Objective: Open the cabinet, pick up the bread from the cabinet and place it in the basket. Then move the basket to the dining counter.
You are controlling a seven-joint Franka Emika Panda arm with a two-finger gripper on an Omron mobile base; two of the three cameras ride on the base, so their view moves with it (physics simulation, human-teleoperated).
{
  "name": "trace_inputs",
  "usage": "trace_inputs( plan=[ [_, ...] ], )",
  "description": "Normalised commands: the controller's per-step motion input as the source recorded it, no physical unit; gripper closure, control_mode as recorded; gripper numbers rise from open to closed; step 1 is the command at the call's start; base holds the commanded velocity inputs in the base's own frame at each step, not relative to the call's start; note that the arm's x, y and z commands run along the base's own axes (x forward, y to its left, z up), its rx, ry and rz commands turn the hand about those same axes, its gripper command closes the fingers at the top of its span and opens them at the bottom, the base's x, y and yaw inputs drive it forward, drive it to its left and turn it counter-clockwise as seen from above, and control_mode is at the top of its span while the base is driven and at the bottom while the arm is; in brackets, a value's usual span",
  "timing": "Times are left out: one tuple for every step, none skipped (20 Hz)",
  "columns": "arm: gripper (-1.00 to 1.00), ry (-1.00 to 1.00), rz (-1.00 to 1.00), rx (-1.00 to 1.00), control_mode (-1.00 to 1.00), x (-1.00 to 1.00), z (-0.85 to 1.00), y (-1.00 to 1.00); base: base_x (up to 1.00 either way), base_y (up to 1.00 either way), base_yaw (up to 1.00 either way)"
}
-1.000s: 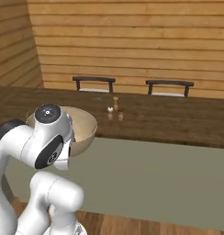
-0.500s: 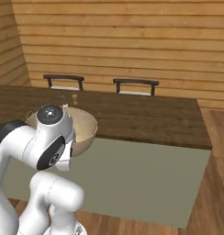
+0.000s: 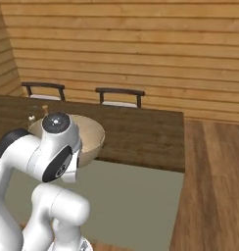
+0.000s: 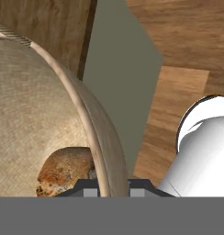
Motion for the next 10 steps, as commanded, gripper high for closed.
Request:
trace_inputs(
  plan=[
    [1.00, 0.00, 0.00, 0.00, 1.00, 0.00, 0.00, 0.00, 0.58, -0.26, 0.02],
    [1.00, 0.00, 0.00, 0.00, 1.00, 0.00, 0.00, 0.00, 0.50, -0.18, 0.00],
    [1.00, 0.00, 0.00, 0.00, 1.00, 0.00, 0.00, 0.00, 0.49, -0.15, 0.00],
    [1.00, 0.00, 0.00, 0.00, 1.00, 0.00, 0.00, 0.00, 0.58, -0.07, 0.05],
    [1.00, 0.00, 0.00, 0.00, 1.00, 0.00, 0.00, 0.00, 0.61, -0.06, 0.06],
    [1.00, 0.00, 0.00, 0.00, 1.00, 0.00, 0.00, 0.00, 0.66, -0.03, 0.06],
    [1.00, 0.00, 0.00, 0.00, 1.00, 0.00, 0.00, 0.00, 0.66, -0.02, 0.06],
    [1.00, 0.00, 0.00, 0.00, 1.00, 0.00, 0.00, 0.00, 0.64, -0.02, 0.05],
    [1.00, 0.00, 0.00, 0.00, 1.00, 0.00, 0.00, 0.00, 0.61, -0.04, 0.06],
    [1.00, 0.00, 0.00, 0.00, 1.00, 0.00, 0.00, 0.00, 0.64, -0.05, 0.07]
  ],
)
